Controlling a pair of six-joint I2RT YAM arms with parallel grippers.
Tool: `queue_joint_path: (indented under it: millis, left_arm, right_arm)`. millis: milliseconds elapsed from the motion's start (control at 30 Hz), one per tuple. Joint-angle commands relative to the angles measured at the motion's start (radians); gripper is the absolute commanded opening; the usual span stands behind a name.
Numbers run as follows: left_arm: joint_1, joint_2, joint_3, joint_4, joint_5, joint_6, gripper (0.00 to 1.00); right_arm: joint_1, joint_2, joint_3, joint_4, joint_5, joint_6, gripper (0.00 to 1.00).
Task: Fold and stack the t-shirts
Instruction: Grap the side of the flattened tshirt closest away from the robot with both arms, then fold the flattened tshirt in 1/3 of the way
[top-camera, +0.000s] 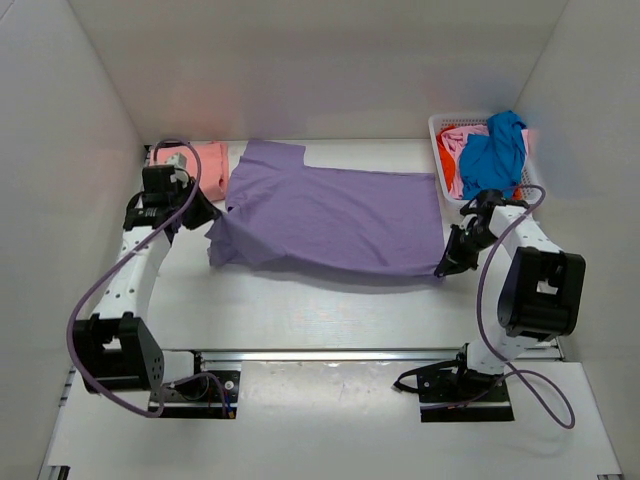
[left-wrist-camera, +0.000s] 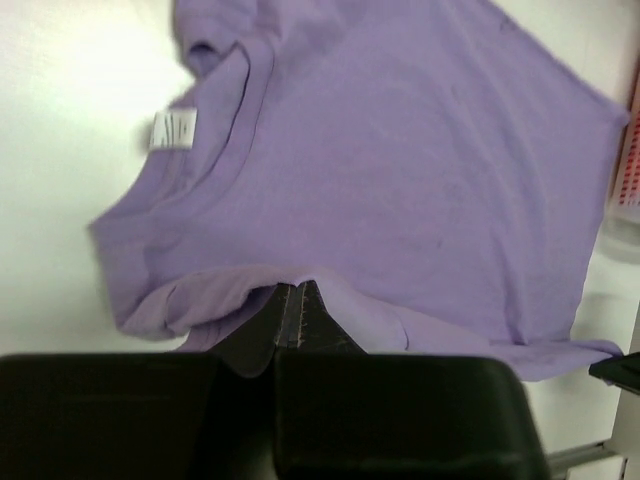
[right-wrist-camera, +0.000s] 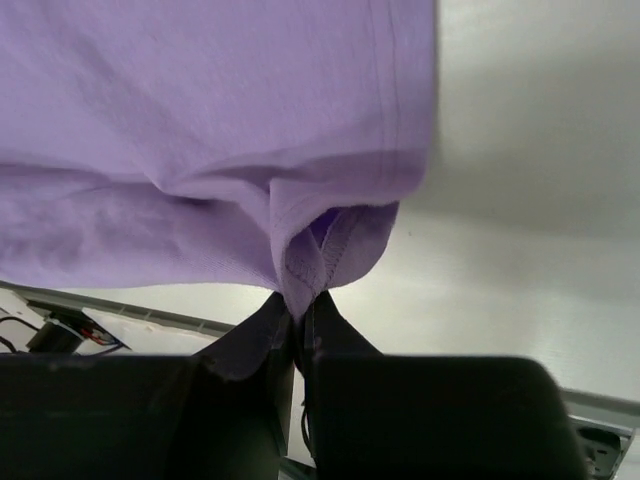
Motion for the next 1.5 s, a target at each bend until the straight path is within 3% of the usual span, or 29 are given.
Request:
queue_joint_path:
  millis: [0, 600, 667, 733, 800, 900, 1033, 1267, 1467]
  left_arm:
    - [0.015, 0.051, 0.08, 0.082, 0.022, -0.009, 0.0]
    - [0.032, 0.319, 0.196, 0.19, 0.002, -0.05, 0.0]
    - [0.038, 0.373, 0.253, 0.207, 0.019, -0.065, 0.13]
    - [0.046, 0.431, 0.342, 0.207, 0.044, -0.085, 0.38]
    - [0.052, 0.462, 0.402, 0.176, 0.07, -0.088, 0.5]
    - [0.05, 0.461, 0.402, 0.142, 0.074, -0.064, 0.48]
    - [0.052, 0.352, 0.228, 0.167, 0.074, -0.053, 0.44]
    - [0.015, 0.175, -0.052, 0.165, -0.057, 0.008, 0.49]
    - [0.01, 0.207, -0.083, 0.142, -0.11, 0.03, 0.49]
  right_arm:
    - [-0.001, 0.037, 0.062, -0.01, -0.025, -0.019, 0.0]
    - [0.038, 0.325, 0.445, -0.059, 0.003, -0.032, 0.0]
    - [0.047, 0.367, 0.511, -0.082, 0.035, -0.024, 0.06]
    - [0.047, 0.39, 0.598, -0.121, 0.13, -0.006, 0.17]
    - [0.053, 0.382, 0.614, -0.147, 0.194, -0.003, 0.24]
    - [0.068, 0.309, 0.548, -0.104, 0.224, -0.013, 0.36]
    - [0.088, 0.205, 0.372, -0.021, 0.225, -0.004, 0.37]
    - [0.127, 0.057, 0.102, 0.177, 0.241, 0.037, 0.36]
    - [0.143, 0.06, 0.028, 0.321, 0.303, 0.082, 0.36]
